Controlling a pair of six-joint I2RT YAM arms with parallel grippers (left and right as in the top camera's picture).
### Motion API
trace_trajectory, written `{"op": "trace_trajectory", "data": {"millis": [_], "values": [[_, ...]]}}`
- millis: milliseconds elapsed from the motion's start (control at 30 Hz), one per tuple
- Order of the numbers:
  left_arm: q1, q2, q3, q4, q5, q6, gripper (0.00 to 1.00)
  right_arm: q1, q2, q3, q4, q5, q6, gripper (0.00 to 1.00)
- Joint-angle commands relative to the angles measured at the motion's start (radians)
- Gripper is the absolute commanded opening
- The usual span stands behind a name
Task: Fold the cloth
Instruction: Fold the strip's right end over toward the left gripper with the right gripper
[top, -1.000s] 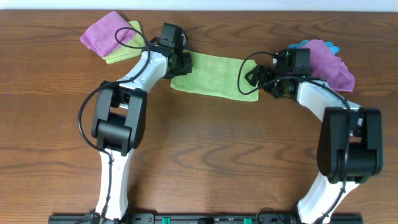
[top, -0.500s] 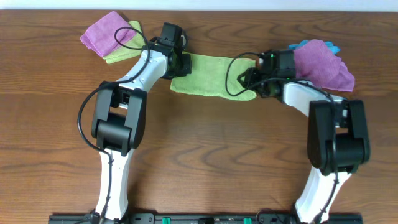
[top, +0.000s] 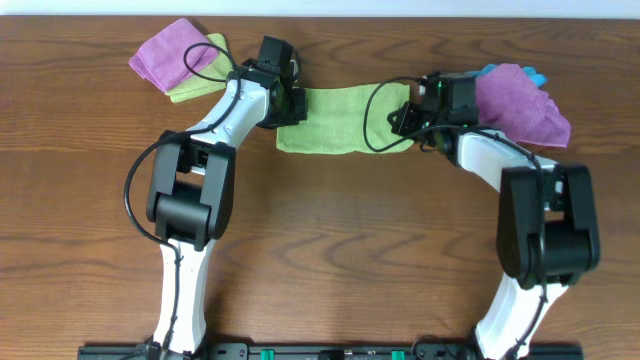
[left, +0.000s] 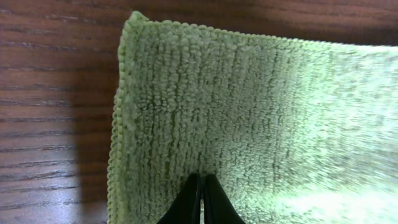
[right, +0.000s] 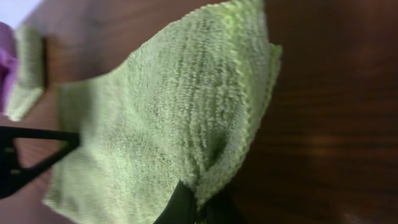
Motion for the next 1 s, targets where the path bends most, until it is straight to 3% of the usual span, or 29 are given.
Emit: {"op": "trace_trajectory", "data": {"millis": [0, 533, 967], "values": [[0.000, 0.032, -0.018, -0.031, 0.010, 0.010, 0.06, 0.007, -0.043, -0.002, 0.003, -0.011, -0.009, 0.01], [0.000, 0.024, -0.018, -0.028, 0.016, -0.012, 0.06, 0.084, -0.047, 0.126, -0.032, -0.012, 0.083, 0.01], [0.000, 0.018, -0.016, -0.014, 0.016, -0.020, 0.06, 0.195, -0.047, 0.167, -0.127, 0.131, 0.089, 0.01]]}}
